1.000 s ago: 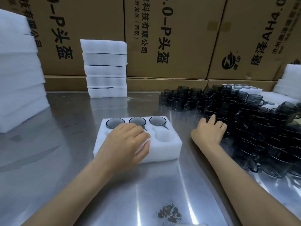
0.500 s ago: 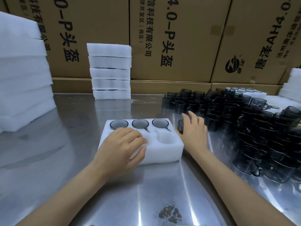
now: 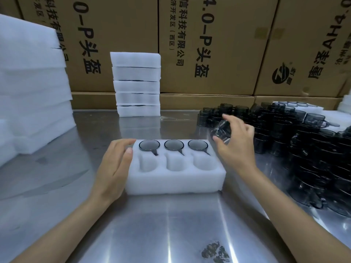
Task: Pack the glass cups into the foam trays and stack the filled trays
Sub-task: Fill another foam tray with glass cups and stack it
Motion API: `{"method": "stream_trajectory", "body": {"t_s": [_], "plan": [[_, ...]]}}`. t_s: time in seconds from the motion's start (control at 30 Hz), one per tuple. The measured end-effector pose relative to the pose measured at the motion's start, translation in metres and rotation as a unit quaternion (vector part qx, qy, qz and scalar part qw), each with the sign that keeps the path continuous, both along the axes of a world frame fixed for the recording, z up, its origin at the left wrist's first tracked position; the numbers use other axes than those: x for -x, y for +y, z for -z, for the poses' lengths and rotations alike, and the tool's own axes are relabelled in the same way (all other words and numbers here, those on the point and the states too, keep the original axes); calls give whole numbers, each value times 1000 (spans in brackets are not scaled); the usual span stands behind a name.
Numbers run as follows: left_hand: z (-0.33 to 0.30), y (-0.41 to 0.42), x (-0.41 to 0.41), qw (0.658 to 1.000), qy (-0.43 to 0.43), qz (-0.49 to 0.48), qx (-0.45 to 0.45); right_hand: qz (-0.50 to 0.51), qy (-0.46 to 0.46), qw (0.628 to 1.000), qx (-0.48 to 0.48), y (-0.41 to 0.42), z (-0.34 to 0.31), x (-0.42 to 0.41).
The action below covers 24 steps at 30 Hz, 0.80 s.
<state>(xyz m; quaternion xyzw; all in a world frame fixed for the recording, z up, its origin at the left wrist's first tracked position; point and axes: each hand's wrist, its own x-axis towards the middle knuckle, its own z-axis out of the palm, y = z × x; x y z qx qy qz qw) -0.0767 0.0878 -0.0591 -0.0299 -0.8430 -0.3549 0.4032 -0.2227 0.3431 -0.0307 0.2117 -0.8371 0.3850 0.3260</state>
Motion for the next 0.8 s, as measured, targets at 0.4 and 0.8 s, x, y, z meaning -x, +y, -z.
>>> {"method": "stream_trajectory", "body": {"t_s": [0.4,0.8], "plan": [[12,-2,9,983,-81,90,-141,-354,-6,925,-139,-91,-25,-93],[17,1,10,976,-97,109,-162,-395,-136,904,-97,-99,-15,-91]]}}
